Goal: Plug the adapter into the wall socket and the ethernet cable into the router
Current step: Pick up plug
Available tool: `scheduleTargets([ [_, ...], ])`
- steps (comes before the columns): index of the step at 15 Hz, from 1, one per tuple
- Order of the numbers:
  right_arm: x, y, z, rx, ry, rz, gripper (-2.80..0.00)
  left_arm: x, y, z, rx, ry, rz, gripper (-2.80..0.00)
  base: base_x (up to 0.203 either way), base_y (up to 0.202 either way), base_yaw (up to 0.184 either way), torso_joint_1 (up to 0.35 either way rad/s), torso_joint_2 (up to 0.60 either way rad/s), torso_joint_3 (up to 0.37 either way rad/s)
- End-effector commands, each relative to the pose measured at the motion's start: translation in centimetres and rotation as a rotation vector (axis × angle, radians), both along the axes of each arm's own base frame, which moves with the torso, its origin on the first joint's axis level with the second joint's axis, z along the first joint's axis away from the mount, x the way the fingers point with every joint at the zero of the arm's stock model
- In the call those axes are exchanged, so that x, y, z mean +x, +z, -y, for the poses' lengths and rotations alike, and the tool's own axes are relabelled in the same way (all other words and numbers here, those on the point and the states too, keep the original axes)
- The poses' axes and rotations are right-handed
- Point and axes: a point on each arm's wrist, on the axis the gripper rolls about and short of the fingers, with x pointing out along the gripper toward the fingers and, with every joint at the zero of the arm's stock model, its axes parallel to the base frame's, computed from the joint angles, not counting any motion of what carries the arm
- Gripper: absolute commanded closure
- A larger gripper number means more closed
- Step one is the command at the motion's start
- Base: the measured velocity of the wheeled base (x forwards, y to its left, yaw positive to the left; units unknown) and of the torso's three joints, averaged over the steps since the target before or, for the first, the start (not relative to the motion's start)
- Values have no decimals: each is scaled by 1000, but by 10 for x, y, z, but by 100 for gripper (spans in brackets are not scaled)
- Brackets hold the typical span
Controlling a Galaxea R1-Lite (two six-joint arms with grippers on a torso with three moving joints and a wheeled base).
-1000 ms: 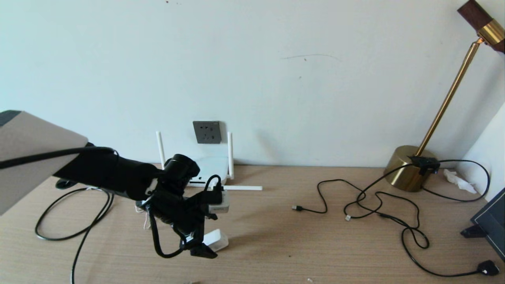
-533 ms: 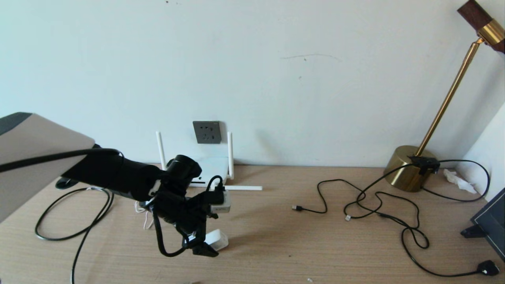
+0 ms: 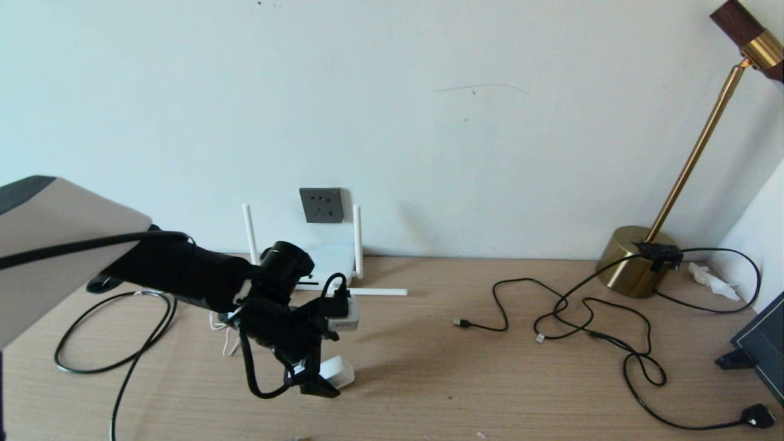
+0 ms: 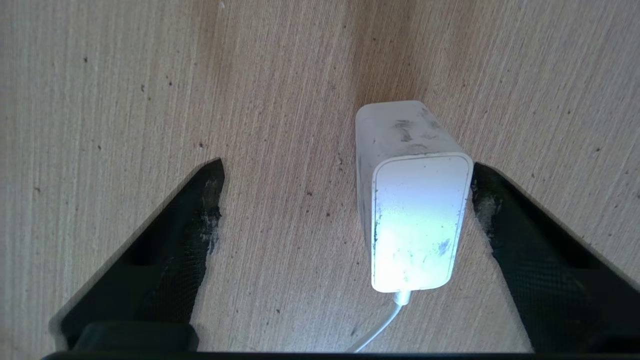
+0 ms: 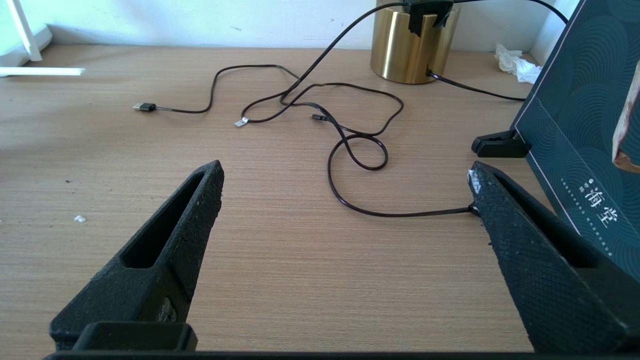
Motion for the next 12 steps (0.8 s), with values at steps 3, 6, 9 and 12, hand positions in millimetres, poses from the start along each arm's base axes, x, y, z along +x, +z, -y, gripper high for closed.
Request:
scheduleTargets([
  [3, 0, 0, 0, 0, -1, -1, -280, 0, -3, 1, 3, -8, -8, 0, 0, 0, 0, 0, 0, 0],
  [6, 0, 0, 0, 0, 1, -1, -280, 0, -6, 3, 5, -13, -17, 0, 0, 0, 0, 0, 0, 0],
  [9, 0, 0, 0, 0, 0, 0, -280, -1, -5, 3, 5, -17, -16, 0, 0, 0, 0, 0, 0, 0],
  [12, 0, 0, 0, 0, -1, -1, -280, -10, 10, -1, -14, -15, 20, 0, 0, 0, 0, 0, 0, 0],
])
